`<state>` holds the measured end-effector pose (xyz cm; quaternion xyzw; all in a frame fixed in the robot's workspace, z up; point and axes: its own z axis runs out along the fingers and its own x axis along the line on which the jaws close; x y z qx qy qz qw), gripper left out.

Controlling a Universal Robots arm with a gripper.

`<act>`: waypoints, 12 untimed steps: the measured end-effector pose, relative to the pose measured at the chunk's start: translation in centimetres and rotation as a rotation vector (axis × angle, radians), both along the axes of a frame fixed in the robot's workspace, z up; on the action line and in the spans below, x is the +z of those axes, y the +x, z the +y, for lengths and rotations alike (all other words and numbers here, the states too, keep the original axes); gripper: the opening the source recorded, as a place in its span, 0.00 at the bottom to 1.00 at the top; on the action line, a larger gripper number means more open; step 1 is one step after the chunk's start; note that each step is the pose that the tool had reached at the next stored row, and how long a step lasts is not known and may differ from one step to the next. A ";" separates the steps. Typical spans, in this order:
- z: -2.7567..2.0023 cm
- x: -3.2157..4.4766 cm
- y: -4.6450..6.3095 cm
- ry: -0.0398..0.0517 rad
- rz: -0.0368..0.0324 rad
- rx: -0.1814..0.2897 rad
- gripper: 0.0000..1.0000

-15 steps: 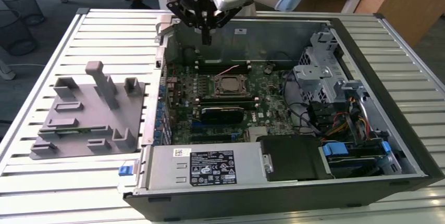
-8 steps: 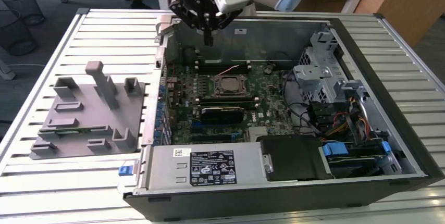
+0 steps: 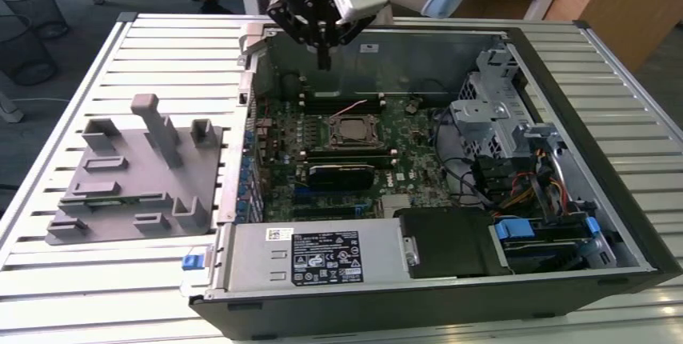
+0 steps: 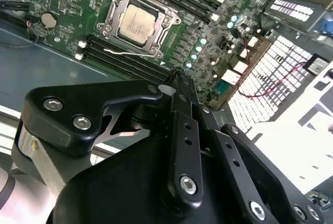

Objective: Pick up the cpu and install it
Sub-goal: 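Install the first cpu locking lever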

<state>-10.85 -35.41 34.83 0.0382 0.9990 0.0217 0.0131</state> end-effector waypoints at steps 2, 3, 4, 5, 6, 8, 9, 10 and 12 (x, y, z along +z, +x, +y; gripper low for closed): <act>0.09 -0.26 0.1 0.0000 0.0000 0.000 0.11; 0.10 -0.39 0.2 -0.0001 0.0000 0.000 0.11; 0.11 -0.51 0.2 -0.0001 0.0000 0.000 0.11; 0.12 -0.64 0.2 -0.0001 0.0001 0.000 0.11; 0.12 -0.78 0.2 -0.0001 0.0000 0.000 0.11; 0.12 -1.13 0.3 0.0000 0.0000 0.000 0.11; 0.12 -1.80 0.3 -0.0001 0.0001 0.000 0.11; 0.14 -1.97 0.4 -0.0001 0.0000 0.000 0.11; 0.17 -2.18 0.4 -0.0001 0.0000 0.000 0.11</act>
